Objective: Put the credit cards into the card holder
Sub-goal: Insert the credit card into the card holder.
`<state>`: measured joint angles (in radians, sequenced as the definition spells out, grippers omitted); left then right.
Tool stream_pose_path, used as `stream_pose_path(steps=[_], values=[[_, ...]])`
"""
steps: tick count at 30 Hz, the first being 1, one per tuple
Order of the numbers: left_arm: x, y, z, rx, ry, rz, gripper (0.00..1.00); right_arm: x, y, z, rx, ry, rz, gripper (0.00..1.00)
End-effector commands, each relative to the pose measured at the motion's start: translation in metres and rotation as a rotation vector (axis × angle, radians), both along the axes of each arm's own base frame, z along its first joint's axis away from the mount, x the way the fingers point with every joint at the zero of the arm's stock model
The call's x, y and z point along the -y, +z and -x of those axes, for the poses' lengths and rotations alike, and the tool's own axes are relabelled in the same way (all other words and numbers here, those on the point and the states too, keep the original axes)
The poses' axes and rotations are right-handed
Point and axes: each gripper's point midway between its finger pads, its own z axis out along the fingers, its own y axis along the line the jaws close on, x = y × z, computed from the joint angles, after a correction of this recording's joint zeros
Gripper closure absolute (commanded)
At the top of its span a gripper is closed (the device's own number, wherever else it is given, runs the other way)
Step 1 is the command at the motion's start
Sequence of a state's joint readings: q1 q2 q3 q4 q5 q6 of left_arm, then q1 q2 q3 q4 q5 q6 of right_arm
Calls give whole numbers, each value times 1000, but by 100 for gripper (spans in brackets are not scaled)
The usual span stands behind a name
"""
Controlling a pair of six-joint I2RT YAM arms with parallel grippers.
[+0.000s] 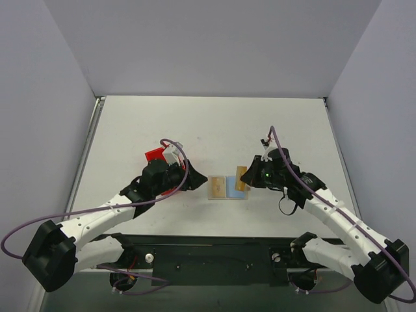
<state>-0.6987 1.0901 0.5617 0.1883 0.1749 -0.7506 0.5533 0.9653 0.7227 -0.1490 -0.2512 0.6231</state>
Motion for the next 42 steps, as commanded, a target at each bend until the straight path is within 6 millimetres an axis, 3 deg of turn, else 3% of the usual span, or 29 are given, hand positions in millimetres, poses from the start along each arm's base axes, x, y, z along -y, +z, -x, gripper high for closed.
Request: stream_pose_path(steps=[1, 6, 14, 16, 19, 21, 27, 33, 42], values=[[-1, 5, -12, 44, 23, -41, 41, 26, -22, 2, -97, -16, 195, 100], [4, -16, -14, 27, 4, -88, 46, 33, -39, -2, -190, -17, 255, 100], [30, -31, -21, 36, -41, -187, 61, 20, -53, -16, -320, 28, 231, 100], [38, -34, -23, 37, -41, -221, 69, 19, -56, -20, -336, 31, 232, 100], [51, -44, -24, 46, -53, -255, 92, 20, -62, -23, -362, 32, 240, 100], [59, -51, -25, 40, -68, -266, 100, 21, -69, -24, -386, 35, 254, 100], [75, -78, -26, 17, -104, -313, 100, 27, -87, -24, -431, 37, 297, 100], [78, -97, -25, -7, -117, -340, 100, 31, -98, -26, -447, 39, 331, 100], [84, -98, -27, -4, -125, -322, 100, 41, -109, -21, -467, 17, 379, 100]])
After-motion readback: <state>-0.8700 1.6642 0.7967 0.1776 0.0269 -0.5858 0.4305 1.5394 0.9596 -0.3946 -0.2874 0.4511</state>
